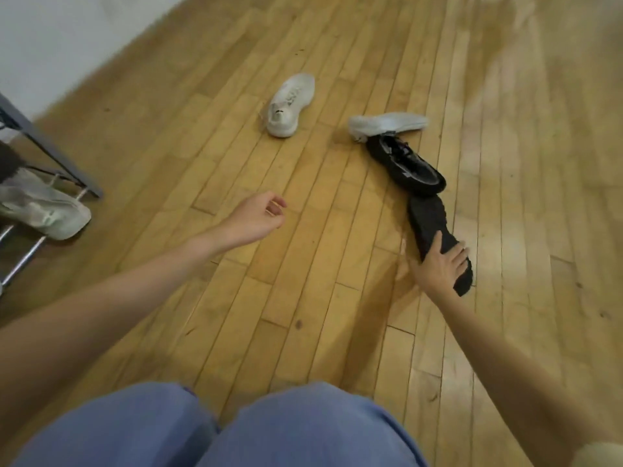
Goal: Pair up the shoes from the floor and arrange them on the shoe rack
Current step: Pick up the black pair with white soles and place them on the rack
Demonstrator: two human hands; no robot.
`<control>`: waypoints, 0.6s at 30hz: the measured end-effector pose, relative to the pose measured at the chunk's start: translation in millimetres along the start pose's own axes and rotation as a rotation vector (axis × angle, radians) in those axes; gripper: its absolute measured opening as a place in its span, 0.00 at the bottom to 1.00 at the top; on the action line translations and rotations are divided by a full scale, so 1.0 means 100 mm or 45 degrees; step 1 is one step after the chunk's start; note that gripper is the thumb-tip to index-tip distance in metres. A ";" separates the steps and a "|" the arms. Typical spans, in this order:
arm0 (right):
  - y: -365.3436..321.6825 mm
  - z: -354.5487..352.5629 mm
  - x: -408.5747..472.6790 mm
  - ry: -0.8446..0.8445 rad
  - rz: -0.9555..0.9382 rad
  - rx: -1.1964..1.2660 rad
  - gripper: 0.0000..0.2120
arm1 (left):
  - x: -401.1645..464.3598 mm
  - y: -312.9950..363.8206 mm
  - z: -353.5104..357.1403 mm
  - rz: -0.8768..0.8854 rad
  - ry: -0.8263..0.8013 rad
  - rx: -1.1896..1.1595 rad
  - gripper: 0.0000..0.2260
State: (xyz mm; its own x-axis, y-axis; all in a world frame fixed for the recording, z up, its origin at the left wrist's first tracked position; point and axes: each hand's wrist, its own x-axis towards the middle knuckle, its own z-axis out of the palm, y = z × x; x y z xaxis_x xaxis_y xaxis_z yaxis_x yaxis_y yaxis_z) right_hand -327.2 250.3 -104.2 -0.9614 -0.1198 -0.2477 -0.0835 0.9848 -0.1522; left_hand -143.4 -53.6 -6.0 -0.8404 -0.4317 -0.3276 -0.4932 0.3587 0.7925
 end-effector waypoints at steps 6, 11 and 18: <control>0.36 0.06 0.12 0.026 -0.012 -0.181 0.38 | 0.14 0.05 0.41 0.014 -0.130 0.077 0.08; 0.27 -0.08 0.18 0.010 -0.054 -0.082 0.34 | 0.12 0.02 0.54 0.005 -0.215 0.135 0.08; 0.00 -0.43 -0.28 -0.229 -0.294 0.825 0.17 | 0.13 0.08 0.55 0.023 -0.212 0.165 0.10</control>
State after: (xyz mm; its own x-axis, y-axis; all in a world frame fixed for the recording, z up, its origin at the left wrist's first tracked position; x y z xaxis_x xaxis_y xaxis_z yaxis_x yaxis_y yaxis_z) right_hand -311.2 259.3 -56.5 -0.8752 -0.3902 -0.2860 -0.0536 0.6657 -0.7443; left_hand -170.7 -11.3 -32.6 -0.8695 -0.2853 -0.4033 -0.4937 0.4731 0.7297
